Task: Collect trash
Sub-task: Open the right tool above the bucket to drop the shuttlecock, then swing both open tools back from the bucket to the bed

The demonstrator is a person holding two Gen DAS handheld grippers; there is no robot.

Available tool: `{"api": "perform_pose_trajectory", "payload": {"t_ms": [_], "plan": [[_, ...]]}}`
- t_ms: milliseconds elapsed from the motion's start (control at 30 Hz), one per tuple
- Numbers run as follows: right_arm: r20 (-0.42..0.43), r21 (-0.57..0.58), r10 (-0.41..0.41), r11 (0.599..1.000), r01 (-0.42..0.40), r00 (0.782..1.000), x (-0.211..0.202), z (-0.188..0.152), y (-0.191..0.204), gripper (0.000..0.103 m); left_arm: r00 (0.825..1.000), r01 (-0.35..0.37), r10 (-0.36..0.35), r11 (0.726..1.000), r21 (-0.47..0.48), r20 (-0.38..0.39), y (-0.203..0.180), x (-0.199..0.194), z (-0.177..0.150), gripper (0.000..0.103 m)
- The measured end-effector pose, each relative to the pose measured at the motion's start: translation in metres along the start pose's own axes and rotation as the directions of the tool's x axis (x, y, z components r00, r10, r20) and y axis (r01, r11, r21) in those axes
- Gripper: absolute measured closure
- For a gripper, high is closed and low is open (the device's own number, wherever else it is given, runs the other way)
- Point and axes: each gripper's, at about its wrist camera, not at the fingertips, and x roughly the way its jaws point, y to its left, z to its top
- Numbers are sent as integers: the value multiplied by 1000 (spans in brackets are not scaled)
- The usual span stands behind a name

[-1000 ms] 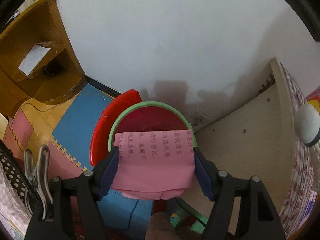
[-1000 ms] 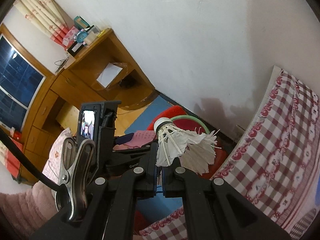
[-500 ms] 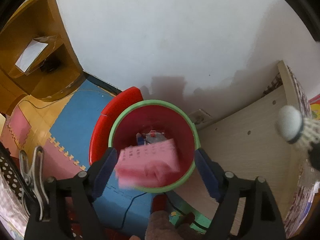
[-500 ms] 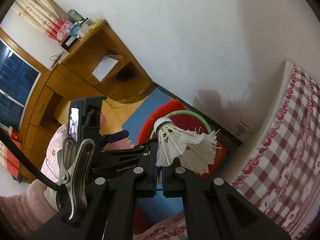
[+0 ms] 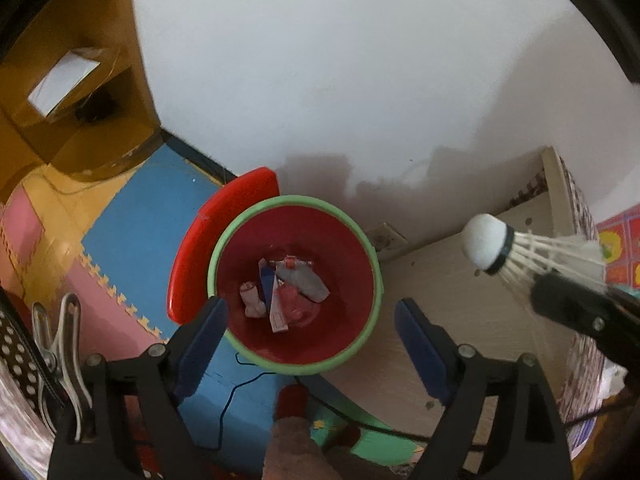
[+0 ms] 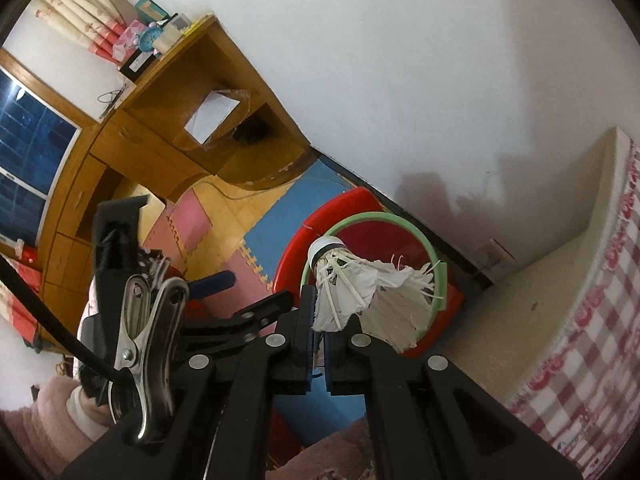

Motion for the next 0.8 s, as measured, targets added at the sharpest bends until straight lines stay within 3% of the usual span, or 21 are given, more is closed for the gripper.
{"api": "perform_pose_trajectory", "payload": {"t_ms": [200,533,800], "plan": [[-10,-1,-22,1000,22,1000,15,6,6,78,999,-43,44,999,-29,8,17,-11,-8,14],[27,1,12,1000,-12,1000,3,-4,17,75,997,-67,68,995,-69,19,33,-27,-15,14],[89,7,29,1000,-29,996,-28,-22,31,75,997,-70,72,997,-42,34,29,-43,-18,14]]}}
